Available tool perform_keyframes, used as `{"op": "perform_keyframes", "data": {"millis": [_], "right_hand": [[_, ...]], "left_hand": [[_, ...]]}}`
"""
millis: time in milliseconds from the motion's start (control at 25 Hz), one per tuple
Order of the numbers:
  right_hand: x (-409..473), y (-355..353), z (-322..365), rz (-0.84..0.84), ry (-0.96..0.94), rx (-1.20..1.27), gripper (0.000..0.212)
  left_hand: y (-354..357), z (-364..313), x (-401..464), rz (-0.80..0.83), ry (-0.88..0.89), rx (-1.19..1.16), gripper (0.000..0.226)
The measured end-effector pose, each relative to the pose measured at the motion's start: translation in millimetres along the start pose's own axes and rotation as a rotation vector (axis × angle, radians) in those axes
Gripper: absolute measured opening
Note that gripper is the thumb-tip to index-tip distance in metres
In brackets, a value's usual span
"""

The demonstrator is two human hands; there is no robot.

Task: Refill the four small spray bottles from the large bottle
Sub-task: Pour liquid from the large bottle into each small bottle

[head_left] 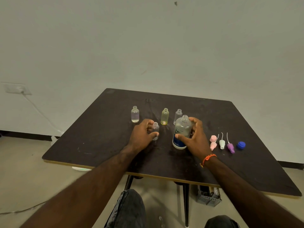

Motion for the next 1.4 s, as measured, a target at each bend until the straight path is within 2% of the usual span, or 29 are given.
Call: {"op": "perform_keyframes", "data": {"millis": [200, 320, 520, 880, 1400], "right_hand": [[5, 8, 23, 0.065, -0.127, -0.239, 0.079], [10, 12, 22, 0.099, -0.141, -0.415, 0.082], [9, 20, 21, 0.165, -0.156, -0.737, 0.082], [10, 25, 25, 0.206, -0.188, -0.901, 0.083], [10, 23, 32, 0.215, -0.218, -0.966, 0.079]], "left_hand": [[-7, -7, -2, -0.027, 0.071, 0.038, 0.04], [-7, -11, -3, 0.026, 0.151, 0.094, 0.046], [-2, -8, -6, 0.075, 0.163, 0.124, 0.05], [-2, -14, -8, 0.087, 0.197, 0.141, 0.052], [3, -15, -8, 0.125, 0.195, 0.169, 0.053]]}}
Point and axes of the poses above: each hand's wrist, its own x-axis towards the middle knuckle, its own y-axis out of the palm, z = x × y, the point moved 9 cm from there along x, towards the middle knuckle, and after that the axes turned 13 degrees about x, right-handed, at the moved point
